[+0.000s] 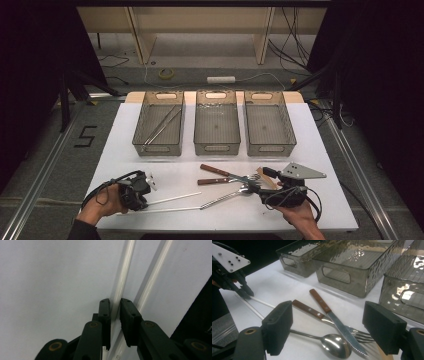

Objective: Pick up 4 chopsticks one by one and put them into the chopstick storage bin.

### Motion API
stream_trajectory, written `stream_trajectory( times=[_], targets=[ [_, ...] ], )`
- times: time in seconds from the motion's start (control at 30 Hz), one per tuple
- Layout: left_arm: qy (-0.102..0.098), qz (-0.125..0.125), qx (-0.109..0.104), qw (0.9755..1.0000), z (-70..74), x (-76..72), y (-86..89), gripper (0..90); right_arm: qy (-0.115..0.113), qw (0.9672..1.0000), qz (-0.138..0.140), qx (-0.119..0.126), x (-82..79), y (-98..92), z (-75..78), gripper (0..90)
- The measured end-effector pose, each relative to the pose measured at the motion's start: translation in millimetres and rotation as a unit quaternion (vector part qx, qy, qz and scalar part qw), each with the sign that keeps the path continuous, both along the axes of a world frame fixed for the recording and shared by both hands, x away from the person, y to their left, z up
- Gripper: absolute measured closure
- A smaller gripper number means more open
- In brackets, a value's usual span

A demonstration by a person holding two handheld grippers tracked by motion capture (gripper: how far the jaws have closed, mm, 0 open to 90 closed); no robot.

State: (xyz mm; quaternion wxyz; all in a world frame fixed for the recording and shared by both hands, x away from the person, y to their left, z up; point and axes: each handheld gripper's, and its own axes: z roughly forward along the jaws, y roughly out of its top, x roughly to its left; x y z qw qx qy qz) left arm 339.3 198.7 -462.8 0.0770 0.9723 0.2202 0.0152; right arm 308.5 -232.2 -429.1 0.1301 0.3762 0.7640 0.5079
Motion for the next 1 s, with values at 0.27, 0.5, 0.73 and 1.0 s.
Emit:
stream_trajectory(
  times=[0.27,0.5,0.73,1.0],
  targets=[
    [-0.005,-0.038,0.009,0.9992,0.6,-1.1,-0.9,81.0,0.0,1.0,0.002,-0.002,0.0,0.8,-0.3,25.4],
    [-0.01,-0.05,0.008,0.9987,0.1,-2.5,-2.0,83.0,0.0,1.0,0.002,-0.003,0.3,1.2,-0.4,25.4],
    [-0.015,-0.064,0.012,0.9977,0.8,-3.6,-2.4,83.4,0.0,1.0,0.004,-0.002,0.3,1.3,-0.3,25.4],
    [-0.035,-0.074,0.013,0.9966,5.1,-6.2,-8.4,83.8,0.001,1.0,0.005,-0.002,0.5,1.2,-0.3,25.4]
  ],
)
